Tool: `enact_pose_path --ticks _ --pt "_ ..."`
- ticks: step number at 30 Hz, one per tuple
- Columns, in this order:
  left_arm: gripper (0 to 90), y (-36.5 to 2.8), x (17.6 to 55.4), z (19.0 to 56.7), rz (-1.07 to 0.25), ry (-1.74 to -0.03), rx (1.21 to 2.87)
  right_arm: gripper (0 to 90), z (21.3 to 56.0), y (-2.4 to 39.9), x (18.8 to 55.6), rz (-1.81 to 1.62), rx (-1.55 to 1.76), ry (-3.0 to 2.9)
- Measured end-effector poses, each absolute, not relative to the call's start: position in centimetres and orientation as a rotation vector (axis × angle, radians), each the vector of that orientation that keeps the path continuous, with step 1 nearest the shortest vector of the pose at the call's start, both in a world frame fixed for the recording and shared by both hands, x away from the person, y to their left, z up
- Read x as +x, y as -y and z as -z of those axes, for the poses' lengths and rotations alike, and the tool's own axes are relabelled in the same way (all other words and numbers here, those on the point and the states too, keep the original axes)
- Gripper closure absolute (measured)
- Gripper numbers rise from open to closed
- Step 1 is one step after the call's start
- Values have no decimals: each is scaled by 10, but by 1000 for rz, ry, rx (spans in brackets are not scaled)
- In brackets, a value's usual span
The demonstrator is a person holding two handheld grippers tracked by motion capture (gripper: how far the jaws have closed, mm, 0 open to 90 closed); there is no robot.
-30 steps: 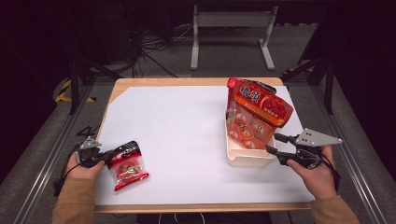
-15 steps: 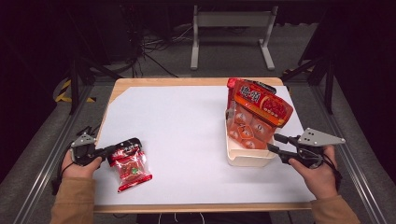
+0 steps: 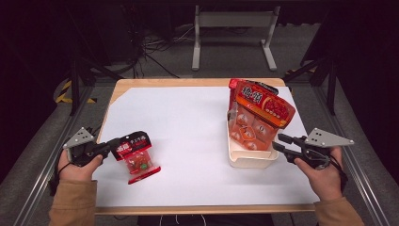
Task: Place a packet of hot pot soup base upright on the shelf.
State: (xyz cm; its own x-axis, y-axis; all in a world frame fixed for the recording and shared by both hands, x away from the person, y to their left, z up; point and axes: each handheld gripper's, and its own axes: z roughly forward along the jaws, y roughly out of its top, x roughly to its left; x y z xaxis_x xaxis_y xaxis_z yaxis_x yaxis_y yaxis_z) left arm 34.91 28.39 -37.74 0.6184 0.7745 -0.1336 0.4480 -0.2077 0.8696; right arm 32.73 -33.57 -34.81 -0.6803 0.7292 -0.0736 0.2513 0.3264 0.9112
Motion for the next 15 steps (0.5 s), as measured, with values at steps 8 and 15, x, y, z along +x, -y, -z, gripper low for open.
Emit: enact_pose_path --ticks 8,15 --pt "900 -267 343 359 -419 -859 1872 587 347 339 327 -1328 877 -2100" --pt "900 -258 341 346 -434 -818 1886 581 349 343 329 -1317 902 -2099"
